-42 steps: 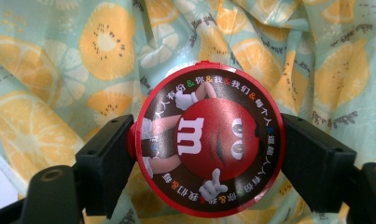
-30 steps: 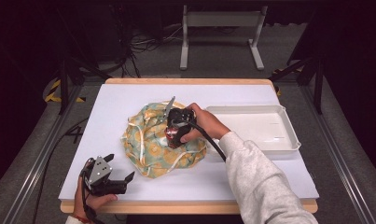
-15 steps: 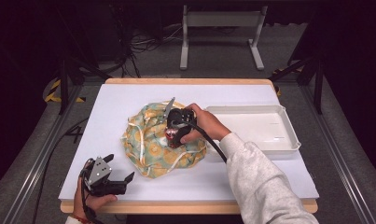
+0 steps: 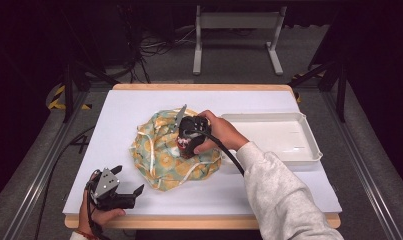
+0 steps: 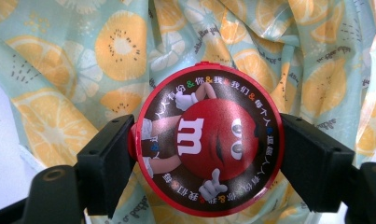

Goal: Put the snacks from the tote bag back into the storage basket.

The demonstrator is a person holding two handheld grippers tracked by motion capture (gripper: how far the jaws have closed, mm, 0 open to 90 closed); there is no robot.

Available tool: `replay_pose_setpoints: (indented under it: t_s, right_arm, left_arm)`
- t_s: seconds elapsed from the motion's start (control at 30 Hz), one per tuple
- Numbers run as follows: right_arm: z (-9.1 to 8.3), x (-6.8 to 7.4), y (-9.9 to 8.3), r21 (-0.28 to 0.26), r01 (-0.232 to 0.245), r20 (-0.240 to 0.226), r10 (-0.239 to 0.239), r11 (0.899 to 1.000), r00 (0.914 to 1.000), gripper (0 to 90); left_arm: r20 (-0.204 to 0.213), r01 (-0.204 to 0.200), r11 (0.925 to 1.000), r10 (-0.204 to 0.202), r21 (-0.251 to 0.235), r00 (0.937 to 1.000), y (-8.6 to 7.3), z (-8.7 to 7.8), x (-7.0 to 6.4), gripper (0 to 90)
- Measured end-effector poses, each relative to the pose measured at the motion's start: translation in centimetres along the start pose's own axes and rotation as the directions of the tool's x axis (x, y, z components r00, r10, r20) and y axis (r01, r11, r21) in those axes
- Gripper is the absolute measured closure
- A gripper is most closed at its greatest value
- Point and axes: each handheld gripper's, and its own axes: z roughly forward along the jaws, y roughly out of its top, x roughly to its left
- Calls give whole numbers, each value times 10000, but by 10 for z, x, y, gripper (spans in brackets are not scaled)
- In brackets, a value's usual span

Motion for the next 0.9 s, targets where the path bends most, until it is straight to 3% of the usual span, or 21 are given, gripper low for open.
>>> replay_pose_setpoints:
  t_s: [0.37, 0.47, 0.9]
  right_arm:
    - [-11, 0, 2, -67, 147, 98, -146, 9999, 9998, 234]
    - [-15, 0, 2, -185, 78, -151, -81, 9998, 9999, 234]
    - [-30, 4, 3, -310, 305, 23, -304, 9991, 9995, 234]
  left_arm:
    - [-11, -24, 10000, 24, 90, 10000, -1, -1, 0, 40]
    - [-30, -61, 9999, 61, 93, 10000, -1, -1, 0, 40]
    - [-48, -22, 10000, 22, 4, 10000, -1, -3, 0, 40]
